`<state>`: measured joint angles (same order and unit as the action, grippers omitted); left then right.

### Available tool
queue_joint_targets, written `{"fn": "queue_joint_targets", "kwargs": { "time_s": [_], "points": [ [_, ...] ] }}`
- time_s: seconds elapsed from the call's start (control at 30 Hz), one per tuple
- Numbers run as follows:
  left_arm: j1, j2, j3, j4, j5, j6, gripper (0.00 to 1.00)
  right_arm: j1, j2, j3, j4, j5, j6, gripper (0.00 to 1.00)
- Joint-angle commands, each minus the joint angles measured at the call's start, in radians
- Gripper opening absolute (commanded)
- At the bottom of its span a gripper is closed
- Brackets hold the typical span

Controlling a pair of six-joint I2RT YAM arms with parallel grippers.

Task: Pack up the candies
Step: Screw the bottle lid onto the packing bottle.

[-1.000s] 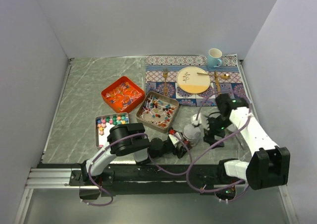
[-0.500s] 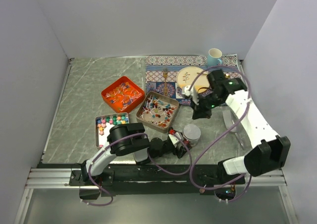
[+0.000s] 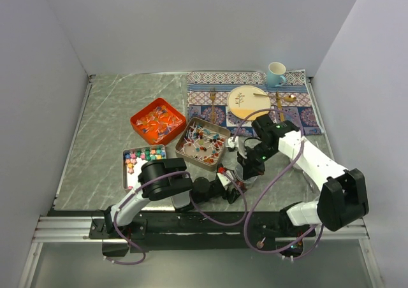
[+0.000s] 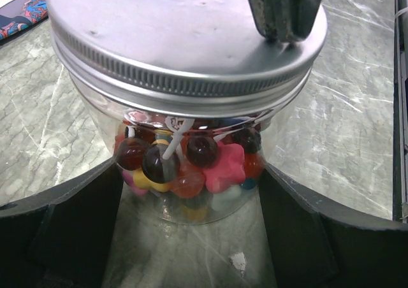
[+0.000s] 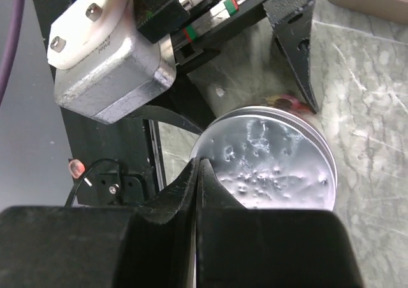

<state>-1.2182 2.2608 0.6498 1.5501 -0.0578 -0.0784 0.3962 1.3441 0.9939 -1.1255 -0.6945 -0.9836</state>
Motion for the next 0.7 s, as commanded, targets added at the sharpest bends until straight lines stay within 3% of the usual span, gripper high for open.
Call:
{"fn": "queue_joint_targets", "kwargs": {
  "time_s": [0.0,0.07,0.13,0.17,0.27,0.33,0.37,0.53,0.67],
  "points": [
    [-0.006,0.105,-0.056,-0.012,0.004,-0.104,0.01,-0.08,-0.048,0.029,0.029,0.081,0.006,0.0],
    [-0.012,0.105,-0.055,-0.015,0.003,-0.103,0.01,-0.172,-0.106,0.077,0.03,0.038,0.023,0.0],
    [-0.014,0.106,-0.055,-0.018,0.009,-0.106,0.01,-0.287,-0.112,0.176,-0.062,0.004,-0.094,0.52],
    [-0.012,0.108,-0.053,-0.018,0.01,-0.107,0.01,-0.296,-0.102,0.211,-0.112,0.006,-0.152,0.7],
    [-0.014,0.112,-0.052,-0.015,0.019,-0.113,0.01,-0.298,-0.059,0.317,-0.258,0.026,-0.322,0.8],
    [-0.014,0.112,-0.05,-0.018,0.016,-0.113,0.01,-0.292,-0.066,0.316,-0.295,0.026,-0.459,0.96],
    [-0.014,0.112,-0.049,-0.018,0.015,-0.112,0.01,-0.287,-0.077,0.298,-0.283,0.035,-0.498,1.0],
    [-0.014,0.111,-0.05,-0.016,0.007,-0.11,0.01,-0.226,-0.16,0.125,-0.229,0.101,-0.793,1.0],
    [-0.012,0.112,-0.05,-0.016,0.004,-0.112,0.01,-0.166,-0.14,0.088,-0.229,0.104,-0.894,1.0]
  ]
}}
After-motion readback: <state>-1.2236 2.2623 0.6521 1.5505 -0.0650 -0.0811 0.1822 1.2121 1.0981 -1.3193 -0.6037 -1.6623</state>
